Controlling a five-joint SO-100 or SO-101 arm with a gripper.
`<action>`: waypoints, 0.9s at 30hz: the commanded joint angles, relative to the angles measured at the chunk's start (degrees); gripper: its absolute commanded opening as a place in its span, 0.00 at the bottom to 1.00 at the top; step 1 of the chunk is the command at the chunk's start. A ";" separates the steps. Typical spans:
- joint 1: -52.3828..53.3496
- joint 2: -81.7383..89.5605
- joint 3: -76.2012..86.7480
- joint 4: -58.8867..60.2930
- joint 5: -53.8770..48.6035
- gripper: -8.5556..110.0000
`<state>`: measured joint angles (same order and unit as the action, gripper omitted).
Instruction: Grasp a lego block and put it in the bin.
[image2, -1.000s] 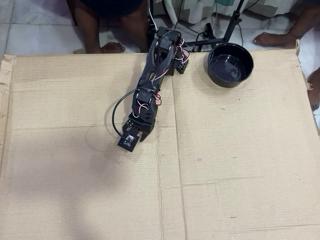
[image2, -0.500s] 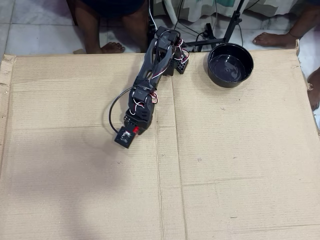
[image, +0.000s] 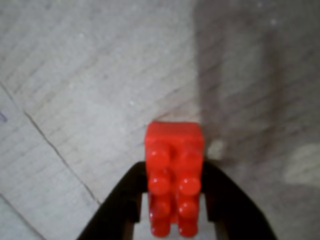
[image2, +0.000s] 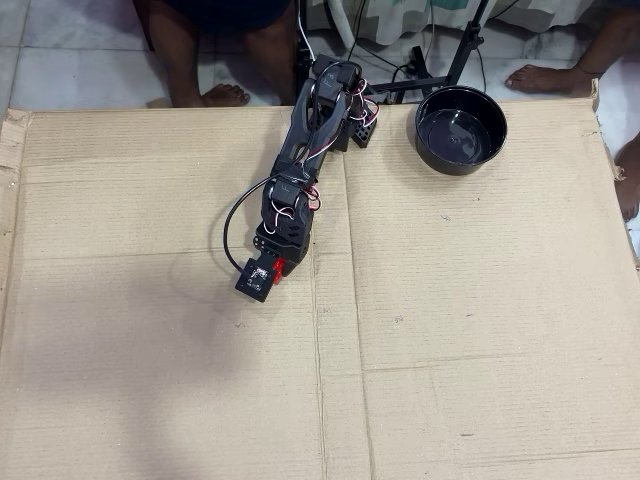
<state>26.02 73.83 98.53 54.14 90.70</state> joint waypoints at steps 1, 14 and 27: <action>-2.29 6.24 -0.97 2.64 -0.18 0.07; -17.93 32.17 -0.62 28.48 0.44 0.07; -47.81 55.37 0.70 48.43 0.70 0.07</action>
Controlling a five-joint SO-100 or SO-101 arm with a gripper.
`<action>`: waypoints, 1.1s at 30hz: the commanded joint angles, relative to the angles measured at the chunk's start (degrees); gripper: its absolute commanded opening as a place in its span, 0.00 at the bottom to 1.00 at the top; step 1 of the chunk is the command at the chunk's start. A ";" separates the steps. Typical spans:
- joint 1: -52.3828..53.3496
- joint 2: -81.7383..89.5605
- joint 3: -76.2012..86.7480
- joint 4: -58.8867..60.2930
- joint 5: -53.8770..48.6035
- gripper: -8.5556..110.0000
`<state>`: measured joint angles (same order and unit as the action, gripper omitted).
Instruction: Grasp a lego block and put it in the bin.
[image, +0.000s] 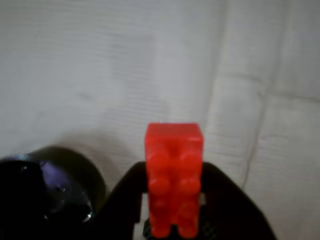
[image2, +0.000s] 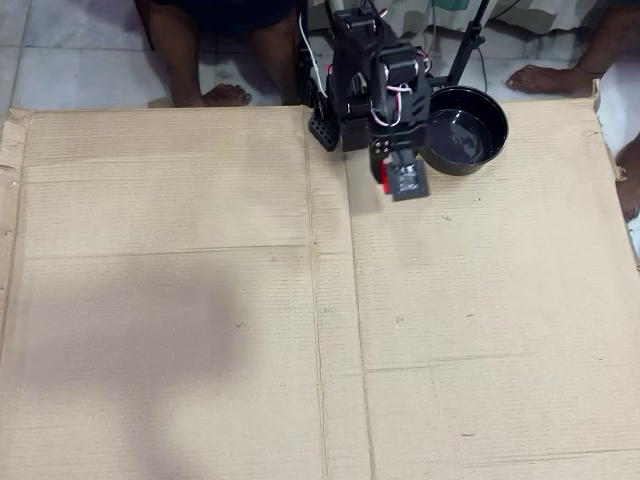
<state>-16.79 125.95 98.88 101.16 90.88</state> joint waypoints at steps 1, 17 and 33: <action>-7.82 4.66 1.41 1.49 0.53 0.07; -45.44 24.43 30.15 -17.49 0.70 0.07; -58.89 31.20 46.23 -56.60 0.53 0.15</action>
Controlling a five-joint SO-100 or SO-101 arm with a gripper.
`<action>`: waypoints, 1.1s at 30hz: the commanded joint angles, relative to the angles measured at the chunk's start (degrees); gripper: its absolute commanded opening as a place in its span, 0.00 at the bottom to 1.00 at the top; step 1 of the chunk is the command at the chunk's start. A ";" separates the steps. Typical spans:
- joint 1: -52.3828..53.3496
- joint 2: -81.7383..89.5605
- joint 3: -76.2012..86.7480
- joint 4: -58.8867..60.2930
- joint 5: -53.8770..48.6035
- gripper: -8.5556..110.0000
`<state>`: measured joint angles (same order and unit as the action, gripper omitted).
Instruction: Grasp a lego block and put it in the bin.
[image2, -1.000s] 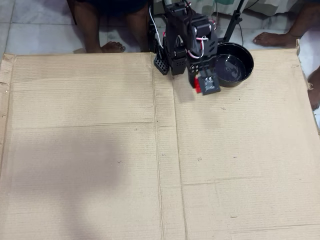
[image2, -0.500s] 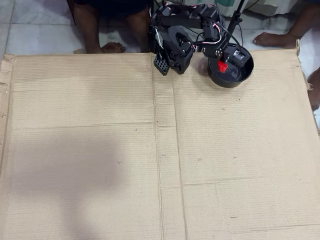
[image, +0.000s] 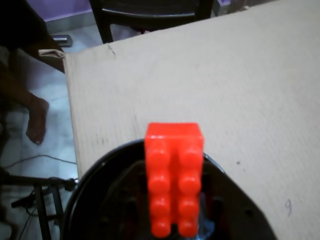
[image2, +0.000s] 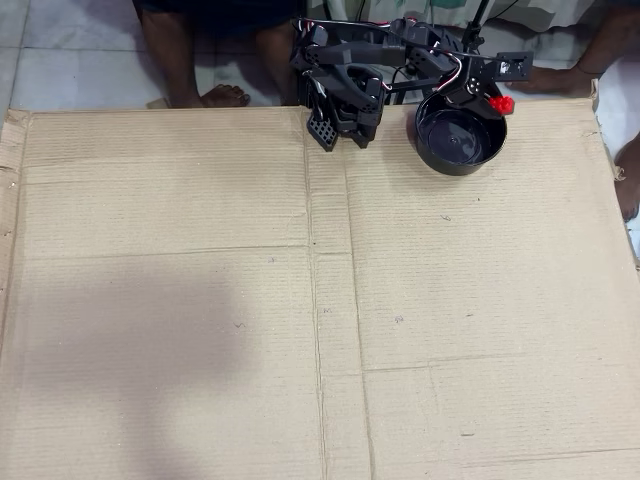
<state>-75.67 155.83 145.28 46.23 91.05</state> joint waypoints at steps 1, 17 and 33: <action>0.00 1.67 0.18 -1.67 0.44 0.18; 15.82 2.72 8.53 -1.76 -0.44 0.26; 57.39 2.72 14.85 -2.46 0.62 0.26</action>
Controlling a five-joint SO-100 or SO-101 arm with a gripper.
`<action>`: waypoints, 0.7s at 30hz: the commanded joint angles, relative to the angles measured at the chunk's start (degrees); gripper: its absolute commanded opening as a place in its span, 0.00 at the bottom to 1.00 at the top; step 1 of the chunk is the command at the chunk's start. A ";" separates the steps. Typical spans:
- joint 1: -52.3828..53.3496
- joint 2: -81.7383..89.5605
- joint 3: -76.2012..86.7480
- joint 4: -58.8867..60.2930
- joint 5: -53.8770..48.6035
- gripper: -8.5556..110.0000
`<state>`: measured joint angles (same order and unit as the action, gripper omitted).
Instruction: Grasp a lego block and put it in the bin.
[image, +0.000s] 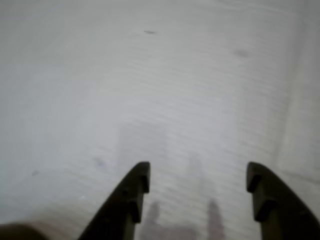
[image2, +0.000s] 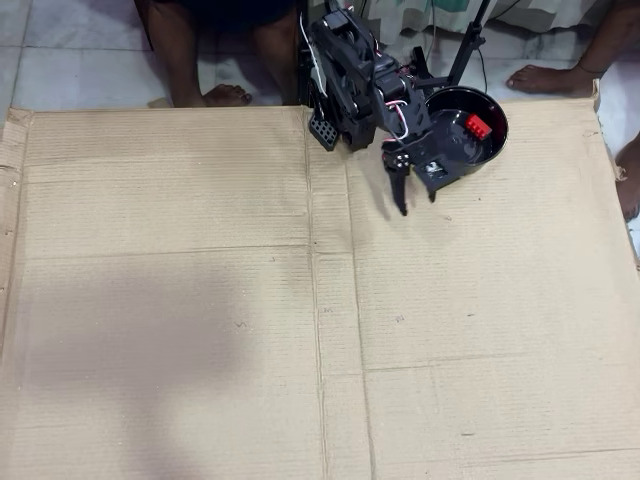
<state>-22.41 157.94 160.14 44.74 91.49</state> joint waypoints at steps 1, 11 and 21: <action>6.33 0.62 0.70 -0.97 0.18 0.26; 20.65 11.95 11.78 -1.05 -0.62 0.26; 22.50 36.39 25.75 -0.09 -1.05 0.26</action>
<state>0.26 191.51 184.31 44.82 90.70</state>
